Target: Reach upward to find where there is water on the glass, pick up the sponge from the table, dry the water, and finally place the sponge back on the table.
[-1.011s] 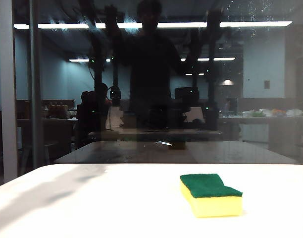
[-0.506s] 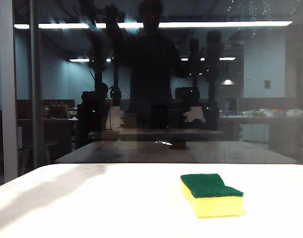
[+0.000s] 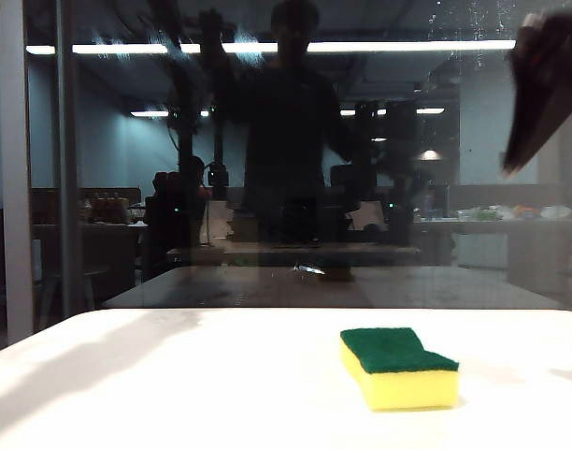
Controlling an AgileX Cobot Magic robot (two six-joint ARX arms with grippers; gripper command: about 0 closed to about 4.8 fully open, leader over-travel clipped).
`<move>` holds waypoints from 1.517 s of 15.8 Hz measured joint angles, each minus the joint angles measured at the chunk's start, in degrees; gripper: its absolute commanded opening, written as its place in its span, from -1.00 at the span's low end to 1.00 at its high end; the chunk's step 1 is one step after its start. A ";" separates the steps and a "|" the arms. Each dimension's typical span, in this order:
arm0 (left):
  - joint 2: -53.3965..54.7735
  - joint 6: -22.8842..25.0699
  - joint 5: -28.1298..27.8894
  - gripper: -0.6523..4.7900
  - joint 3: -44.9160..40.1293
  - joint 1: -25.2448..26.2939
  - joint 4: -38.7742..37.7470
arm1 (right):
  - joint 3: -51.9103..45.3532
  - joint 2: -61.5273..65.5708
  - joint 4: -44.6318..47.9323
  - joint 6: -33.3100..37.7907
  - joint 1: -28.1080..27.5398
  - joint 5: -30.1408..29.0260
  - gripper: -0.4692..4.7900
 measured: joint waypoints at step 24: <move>0.00 0.00 0.02 -0.78 -0.02 0.00 -2.21 | 0.02 33.27 25.35 15.34 12.13 -5.46 1.00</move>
